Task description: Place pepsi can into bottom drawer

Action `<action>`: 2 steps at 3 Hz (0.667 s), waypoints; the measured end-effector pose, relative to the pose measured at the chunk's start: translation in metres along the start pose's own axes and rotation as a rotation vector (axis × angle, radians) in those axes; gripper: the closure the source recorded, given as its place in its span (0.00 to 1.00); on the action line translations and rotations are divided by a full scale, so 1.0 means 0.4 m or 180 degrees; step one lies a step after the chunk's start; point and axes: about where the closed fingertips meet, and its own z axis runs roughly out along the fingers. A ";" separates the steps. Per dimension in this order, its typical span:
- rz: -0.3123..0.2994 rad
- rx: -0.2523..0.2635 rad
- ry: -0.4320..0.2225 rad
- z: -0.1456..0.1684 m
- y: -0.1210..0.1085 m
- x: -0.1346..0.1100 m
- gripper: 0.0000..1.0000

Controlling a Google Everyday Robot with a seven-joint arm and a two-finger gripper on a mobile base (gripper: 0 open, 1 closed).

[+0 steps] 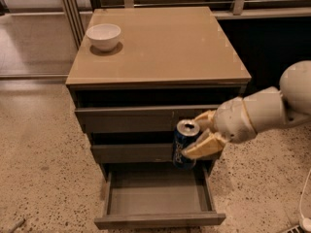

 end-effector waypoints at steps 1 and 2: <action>0.0100 -0.0218 0.0108 0.059 0.065 0.060 1.00; 0.0100 -0.0219 0.0107 0.059 0.065 0.060 1.00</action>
Offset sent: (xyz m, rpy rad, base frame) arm -0.0237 0.0070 -0.0341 -0.0346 0.0618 0.0351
